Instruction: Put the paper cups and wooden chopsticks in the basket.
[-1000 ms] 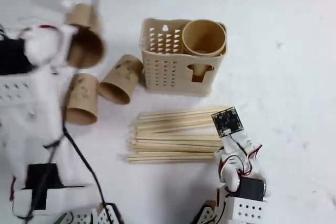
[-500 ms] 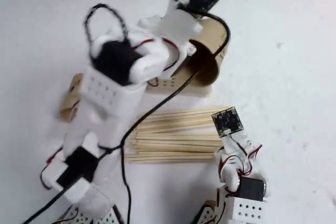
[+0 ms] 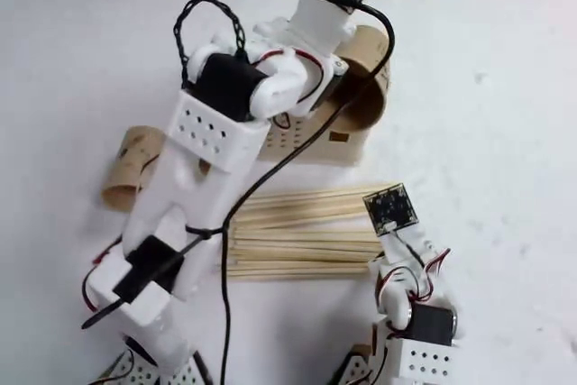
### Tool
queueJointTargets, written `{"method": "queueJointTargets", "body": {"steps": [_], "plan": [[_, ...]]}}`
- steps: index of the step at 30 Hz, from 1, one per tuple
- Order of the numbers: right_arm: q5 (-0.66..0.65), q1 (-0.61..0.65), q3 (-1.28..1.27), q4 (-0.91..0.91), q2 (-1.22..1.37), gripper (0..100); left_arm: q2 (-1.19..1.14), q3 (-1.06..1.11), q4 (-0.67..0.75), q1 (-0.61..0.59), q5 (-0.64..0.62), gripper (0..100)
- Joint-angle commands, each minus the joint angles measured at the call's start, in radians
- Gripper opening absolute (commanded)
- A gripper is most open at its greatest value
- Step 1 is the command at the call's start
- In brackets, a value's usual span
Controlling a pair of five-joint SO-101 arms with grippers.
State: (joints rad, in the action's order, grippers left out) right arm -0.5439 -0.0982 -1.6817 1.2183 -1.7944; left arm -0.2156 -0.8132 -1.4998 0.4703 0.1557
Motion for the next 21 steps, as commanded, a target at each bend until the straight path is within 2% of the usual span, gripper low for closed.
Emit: {"method": "queueJointTargets", "body": {"steps": [1, 10, 18, 21], "plan": [[-0.011, 0.002, -0.008, -0.019, -0.005, 2.4, 0.005, -0.009, 0.051, -0.015, -0.014, 11], [-0.011, 0.002, -0.008, -0.019, -0.005, 2.4, 0.005, 0.0, 0.219, -0.015, -0.014, 11], [-0.009, 0.002, -0.008, -0.019, -0.005, 2.4, -0.045, -0.009, 0.238, -0.038, -0.014, 11], [-0.009, 0.002, -0.008, -0.019, -0.005, 2.4, -0.087, -0.011, 0.298, -0.074, -0.014, 11]]}}
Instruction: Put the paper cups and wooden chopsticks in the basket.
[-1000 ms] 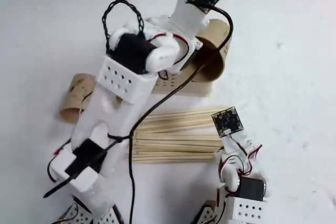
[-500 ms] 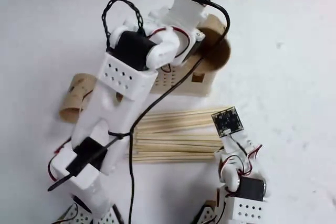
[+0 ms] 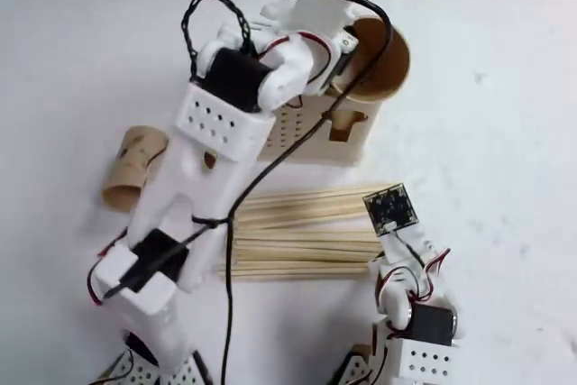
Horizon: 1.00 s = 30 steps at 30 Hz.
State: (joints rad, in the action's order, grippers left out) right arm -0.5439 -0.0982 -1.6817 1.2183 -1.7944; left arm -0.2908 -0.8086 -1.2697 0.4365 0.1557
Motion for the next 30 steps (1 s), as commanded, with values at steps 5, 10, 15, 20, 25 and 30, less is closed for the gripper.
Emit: {"method": "queueJointTargets", "body": {"steps": [5, 10, 15, 20, 25, 30], "plan": [[-0.009, 0.002, -0.008, -0.019, -0.005, 2.4, -0.077, -0.015, 0.144, -0.074, -0.014, 11], [-0.009, 0.002, -0.008, -0.019, -0.005, 2.4, -0.113, -0.015, 0.141, -0.077, -0.014, 11], [-0.009, 0.002, -0.008, -0.019, -0.005, 2.4, -0.122, -0.014, 0.066, -0.073, -0.012, 11], [-0.009, 0.002, -0.008, -0.019, -0.005, 2.4, -0.154, -0.012, -0.008, -0.071, -0.012, 11], [-0.009, 0.002, -0.008, -0.019, -0.005, 2.4, -0.176, -0.014, -0.028, -0.076, -0.006, 11], [-0.009, 0.002, -0.008, -0.019, -0.005, 2.4, -0.105, -0.153, -0.13, -0.081, -0.006, 11]]}}
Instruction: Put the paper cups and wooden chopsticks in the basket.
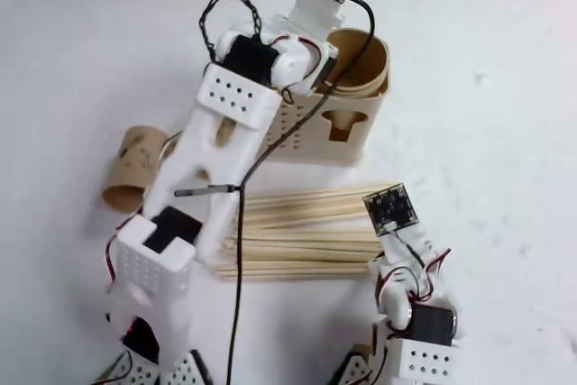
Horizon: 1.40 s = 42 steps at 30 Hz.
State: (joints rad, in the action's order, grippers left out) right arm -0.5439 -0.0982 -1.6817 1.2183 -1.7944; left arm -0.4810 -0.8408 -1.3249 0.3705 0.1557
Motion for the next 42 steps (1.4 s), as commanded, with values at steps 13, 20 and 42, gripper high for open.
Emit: {"method": "queueJointTargets", "body": {"steps": [13, 20, 42], "plan": [[-0.009, 0.002, -0.008, -0.019, -0.005, 2.4, 0.423, -0.293, -0.466, -0.151, 0.157, 11], [-0.009, 0.002, -0.008, -0.019, -0.005, 2.4, 0.862, 0.367, -0.46, -0.371, 0.459, 11], [-0.011, 0.002, -0.008, -0.019, -0.007, 2.4, 1.391, 1.573, -0.028, -0.84, 0.99, 20]]}}
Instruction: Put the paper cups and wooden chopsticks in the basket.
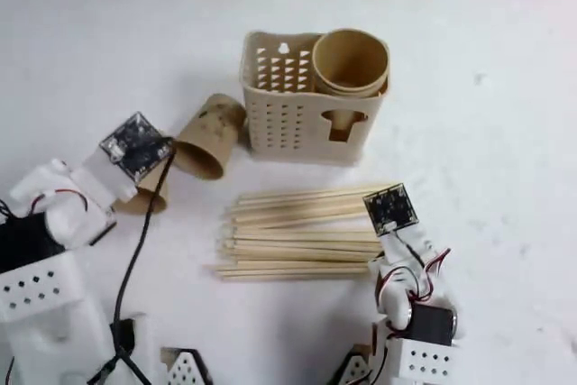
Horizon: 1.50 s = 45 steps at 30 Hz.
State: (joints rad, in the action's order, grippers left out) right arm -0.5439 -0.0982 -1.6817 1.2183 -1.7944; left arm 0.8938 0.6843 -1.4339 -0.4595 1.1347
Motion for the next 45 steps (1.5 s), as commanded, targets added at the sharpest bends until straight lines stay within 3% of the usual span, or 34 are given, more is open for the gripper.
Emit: {"method": "queueJointTargets", "body": {"steps": [1, 8, 19, 32, 40, 45], "plan": [[-0.011, 0.002, -0.008, -0.019, -0.007, 2.4, 0.016, 0.074, 0.117, -0.01, 0.009, 20], [-0.011, 0.002, -0.008, -0.019, -0.007, 2.4, 0.016, 0.284, 0.391, -0.008, 0.006, 20], [-0.011, 0.002, -0.008, -0.019, -0.007, 2.4, 0.015, 0.417, 0.601, 0.021, -0.063, 20], [-0.011, 0.001, -0.008, -0.018, -0.007, 2.4, -0.015, 0.42, 0.635, 0.062, -0.072, 20], [-0.011, 0.001, -0.008, -0.016, -0.007, 2.4, -0.309, 0.25, 0.641, 0.058, -0.081, 20], [-0.011, 0.001, -0.008, -0.016, -0.007, 2.4, -0.456, 0.086, 0.641, 0.062, -0.16, 20]]}}
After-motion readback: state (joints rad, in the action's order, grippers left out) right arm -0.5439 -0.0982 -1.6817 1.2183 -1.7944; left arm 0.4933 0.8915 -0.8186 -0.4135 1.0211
